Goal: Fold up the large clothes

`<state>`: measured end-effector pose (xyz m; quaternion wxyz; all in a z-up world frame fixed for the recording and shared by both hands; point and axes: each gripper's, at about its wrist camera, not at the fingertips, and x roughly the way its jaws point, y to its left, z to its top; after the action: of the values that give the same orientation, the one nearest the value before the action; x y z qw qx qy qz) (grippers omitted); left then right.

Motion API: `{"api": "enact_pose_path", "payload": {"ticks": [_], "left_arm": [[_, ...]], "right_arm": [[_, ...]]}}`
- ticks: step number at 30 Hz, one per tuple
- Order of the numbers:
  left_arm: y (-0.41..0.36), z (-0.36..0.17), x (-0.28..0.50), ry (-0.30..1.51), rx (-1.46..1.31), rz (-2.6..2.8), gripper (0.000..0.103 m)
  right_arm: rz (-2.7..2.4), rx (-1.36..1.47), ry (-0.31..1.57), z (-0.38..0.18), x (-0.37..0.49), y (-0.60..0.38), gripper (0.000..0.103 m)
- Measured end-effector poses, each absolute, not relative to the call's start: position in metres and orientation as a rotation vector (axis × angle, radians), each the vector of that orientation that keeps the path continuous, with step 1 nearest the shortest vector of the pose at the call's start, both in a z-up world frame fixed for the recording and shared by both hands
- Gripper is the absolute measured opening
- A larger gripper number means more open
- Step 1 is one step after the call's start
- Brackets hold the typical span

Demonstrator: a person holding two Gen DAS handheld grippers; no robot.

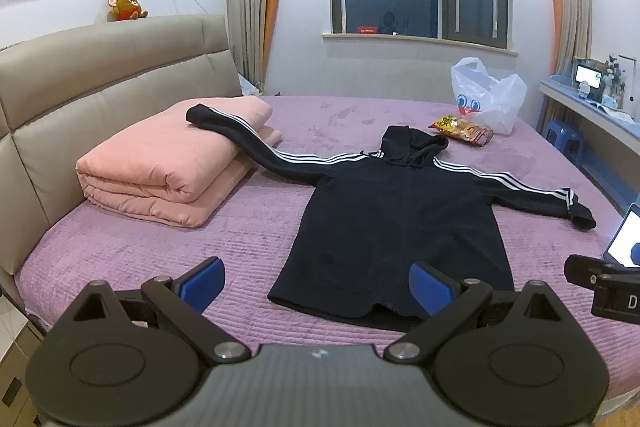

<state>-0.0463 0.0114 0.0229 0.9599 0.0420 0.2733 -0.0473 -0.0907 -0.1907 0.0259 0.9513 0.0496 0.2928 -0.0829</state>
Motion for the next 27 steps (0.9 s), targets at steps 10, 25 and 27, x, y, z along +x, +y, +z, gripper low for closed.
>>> {"api": "enact_pose_path", "payload": {"ticks": [10, 25, 27], "left_arm": [[0.004, 0.031, -0.060, 0.536, 0.086, -0.115, 0.101], [0.011, -0.008, -0.019, 0.627, 0.062, -0.157, 0.101], [0.008, -0.016, -0.007, 0.640, 0.060, -0.159, 0.101]], "right_arm": [[-0.172, 0.099, 0.577, 0.032, -0.103, -0.193, 0.102], [-0.194, 0.094, 0.688, -0.005, -0.061, -0.194, 0.102], [-0.195, 0.102, 0.700, -0.014, -0.050, -0.198, 0.102]]}}
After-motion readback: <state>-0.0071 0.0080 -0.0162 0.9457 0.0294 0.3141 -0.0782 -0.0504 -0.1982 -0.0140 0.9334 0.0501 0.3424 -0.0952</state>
